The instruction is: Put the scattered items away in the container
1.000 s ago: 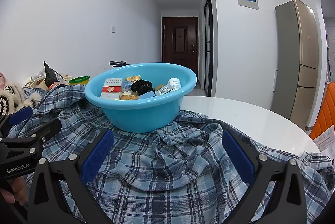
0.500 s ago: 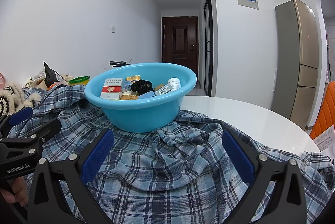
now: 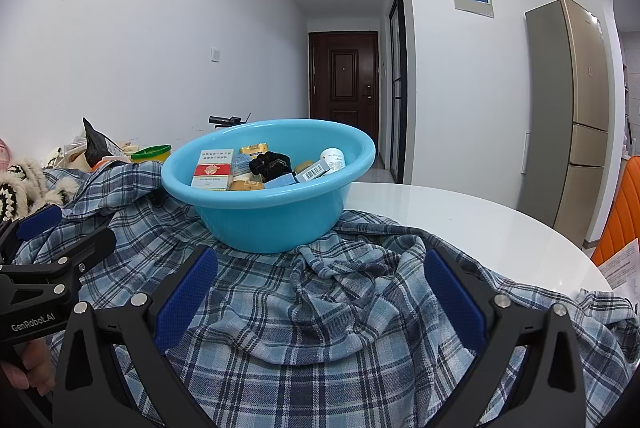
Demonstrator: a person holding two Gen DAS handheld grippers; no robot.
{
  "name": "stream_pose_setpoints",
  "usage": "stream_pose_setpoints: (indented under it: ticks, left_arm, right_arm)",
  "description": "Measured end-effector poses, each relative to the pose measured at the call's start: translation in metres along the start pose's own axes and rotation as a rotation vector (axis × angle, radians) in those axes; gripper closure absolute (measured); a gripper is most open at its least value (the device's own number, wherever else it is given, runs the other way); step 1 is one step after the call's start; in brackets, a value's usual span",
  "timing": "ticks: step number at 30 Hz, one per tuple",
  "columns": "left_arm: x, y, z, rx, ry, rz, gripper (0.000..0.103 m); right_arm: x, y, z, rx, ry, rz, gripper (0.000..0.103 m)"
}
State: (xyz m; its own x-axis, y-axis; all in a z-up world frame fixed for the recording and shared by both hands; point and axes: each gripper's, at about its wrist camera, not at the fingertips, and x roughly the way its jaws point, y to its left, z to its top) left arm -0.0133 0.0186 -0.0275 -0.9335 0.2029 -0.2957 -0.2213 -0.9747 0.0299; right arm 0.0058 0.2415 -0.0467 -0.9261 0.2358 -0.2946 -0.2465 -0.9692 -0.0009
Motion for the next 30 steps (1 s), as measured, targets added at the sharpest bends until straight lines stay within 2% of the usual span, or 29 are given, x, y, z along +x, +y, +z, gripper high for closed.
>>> stream_pose_setpoints:
  ticks: [30]
  left_arm:
    - [-0.0001,-0.0001,0.0001,-0.002,0.001,0.003,0.000]
  right_arm:
    - [0.0003,0.0018,-0.0006,0.002,0.002,-0.002,0.000]
